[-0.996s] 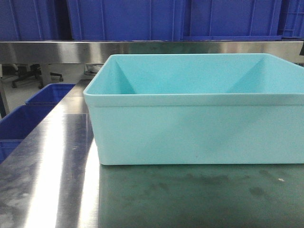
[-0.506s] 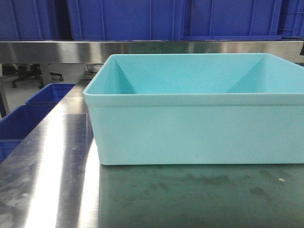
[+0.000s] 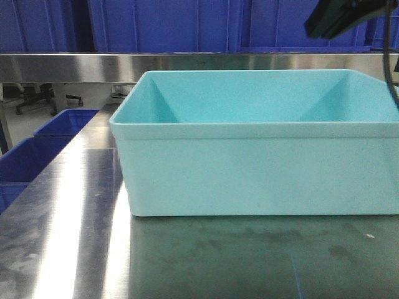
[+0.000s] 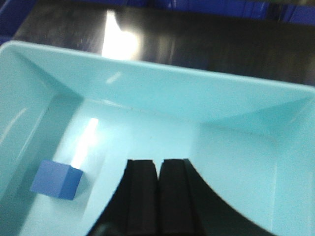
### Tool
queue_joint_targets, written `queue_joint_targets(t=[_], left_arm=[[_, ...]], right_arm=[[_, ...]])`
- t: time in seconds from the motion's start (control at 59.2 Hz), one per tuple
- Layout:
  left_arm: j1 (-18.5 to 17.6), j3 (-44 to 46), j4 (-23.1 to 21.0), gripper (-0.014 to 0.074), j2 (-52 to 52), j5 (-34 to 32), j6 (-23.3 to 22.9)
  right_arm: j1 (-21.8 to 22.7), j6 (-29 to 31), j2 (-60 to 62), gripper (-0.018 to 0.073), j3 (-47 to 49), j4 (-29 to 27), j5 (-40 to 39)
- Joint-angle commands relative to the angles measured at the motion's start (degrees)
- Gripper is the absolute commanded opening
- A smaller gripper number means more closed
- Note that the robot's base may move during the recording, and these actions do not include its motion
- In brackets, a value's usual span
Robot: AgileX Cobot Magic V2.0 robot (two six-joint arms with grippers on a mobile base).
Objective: Pick red cube and place on left shelf
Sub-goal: 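Move the open right gripper over the red cube in the bin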
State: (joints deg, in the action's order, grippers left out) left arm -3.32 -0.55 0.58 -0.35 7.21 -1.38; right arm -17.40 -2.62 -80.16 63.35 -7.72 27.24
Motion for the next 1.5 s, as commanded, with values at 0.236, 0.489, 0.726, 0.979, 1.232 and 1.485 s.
queue_joint_targets(t=[0.236,0.489,0.726,0.979,1.232,1.485], left_arm=[[-0.27,-1.32,-0.22,0.0102,-1.14,-4.96,-0.05],[-0.27,-1.32,-0.22,0.0102,-1.14,-4.96,-0.05],[-0.27,-1.32,-0.22,0.0102,-1.14,-4.96,-0.05],[-0.27,-1.32,-0.22,0.0102,-1.14,-4.96,-0.05],[-0.27,-1.32,-0.22,0.0102,-1.14,-4.96,-0.05],[-0.27,-1.32,-0.22,0.0102,-1.14,-4.96,-0.05]], right_arm=[[-2.20,0.35,-2.20,0.0460,2.27,-0.37,-2.65],[-2.61,0.35,-4.97,0.0517,2.27,-0.37,-1.24],[-2.61,0.35,-7.04,0.0517,2.27,-0.37,-1.11],[-2.61,0.35,-8.73,0.0517,2.27,-0.37,-0.47],[-2.61,0.35,-9.09,0.0517,2.27,-0.37,-1.04],[-2.61,0.35,-9.09,0.0517,2.27,-0.37,-1.94]])
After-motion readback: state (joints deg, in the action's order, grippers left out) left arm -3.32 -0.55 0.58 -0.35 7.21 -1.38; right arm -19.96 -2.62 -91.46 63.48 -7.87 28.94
